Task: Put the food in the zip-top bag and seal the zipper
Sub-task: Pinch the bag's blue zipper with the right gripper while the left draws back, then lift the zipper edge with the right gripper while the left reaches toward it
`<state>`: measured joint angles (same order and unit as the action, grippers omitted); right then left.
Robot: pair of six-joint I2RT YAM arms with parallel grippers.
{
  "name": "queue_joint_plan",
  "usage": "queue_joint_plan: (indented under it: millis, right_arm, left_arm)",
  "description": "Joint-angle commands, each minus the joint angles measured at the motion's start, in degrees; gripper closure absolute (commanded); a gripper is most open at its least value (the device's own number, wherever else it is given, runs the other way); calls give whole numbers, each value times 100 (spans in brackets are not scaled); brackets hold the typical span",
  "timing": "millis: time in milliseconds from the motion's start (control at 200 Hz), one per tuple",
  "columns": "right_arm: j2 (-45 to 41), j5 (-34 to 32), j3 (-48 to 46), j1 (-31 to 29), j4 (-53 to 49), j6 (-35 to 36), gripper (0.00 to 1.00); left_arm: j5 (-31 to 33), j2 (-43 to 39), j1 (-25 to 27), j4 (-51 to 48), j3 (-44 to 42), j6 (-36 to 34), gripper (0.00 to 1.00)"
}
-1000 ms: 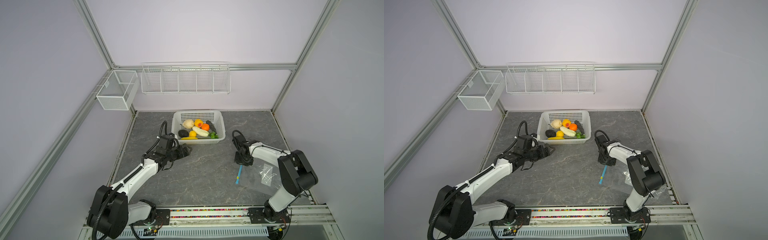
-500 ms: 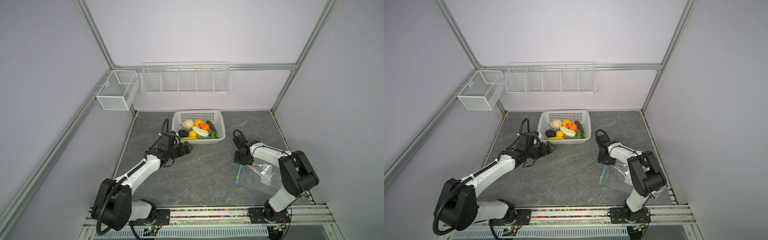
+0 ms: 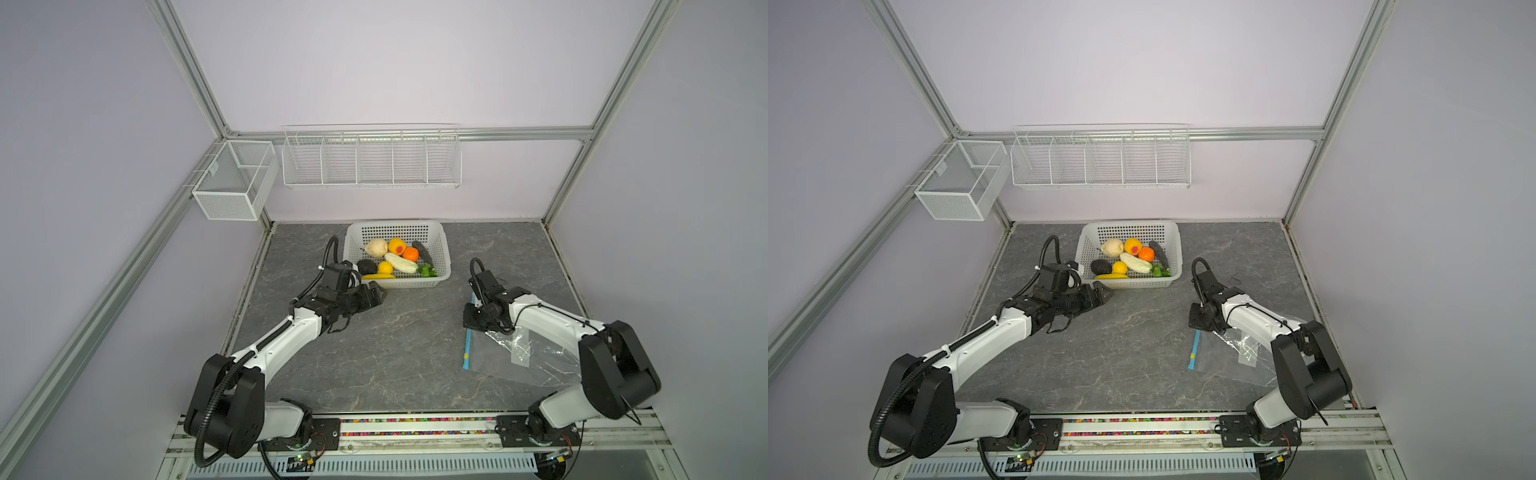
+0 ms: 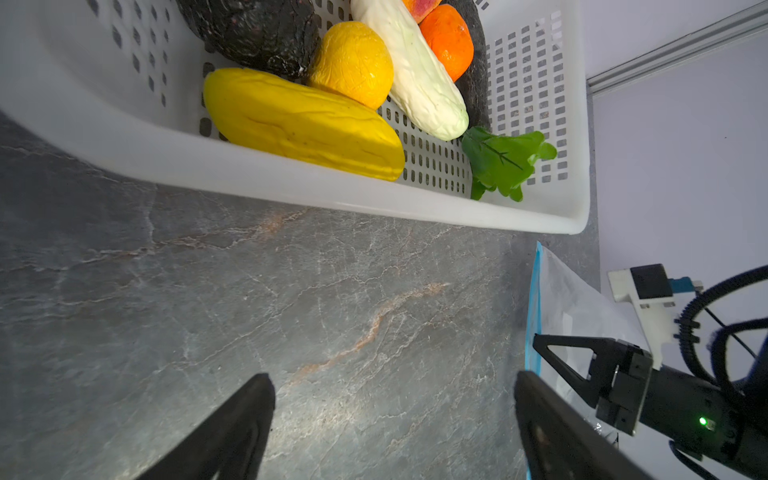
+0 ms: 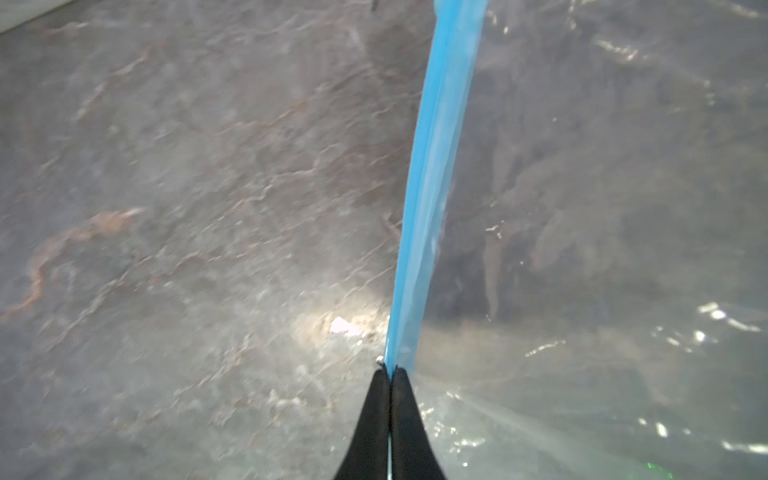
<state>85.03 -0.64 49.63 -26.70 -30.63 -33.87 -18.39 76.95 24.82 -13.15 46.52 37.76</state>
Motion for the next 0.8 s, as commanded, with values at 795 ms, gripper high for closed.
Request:
queue_joint_plan:
  millis: [795]
  right_arm:
    - [-537,980,18,-1157,711,-180,94]
  left_arm:
    - [-1138,-97,56,1804,-908,296,17]
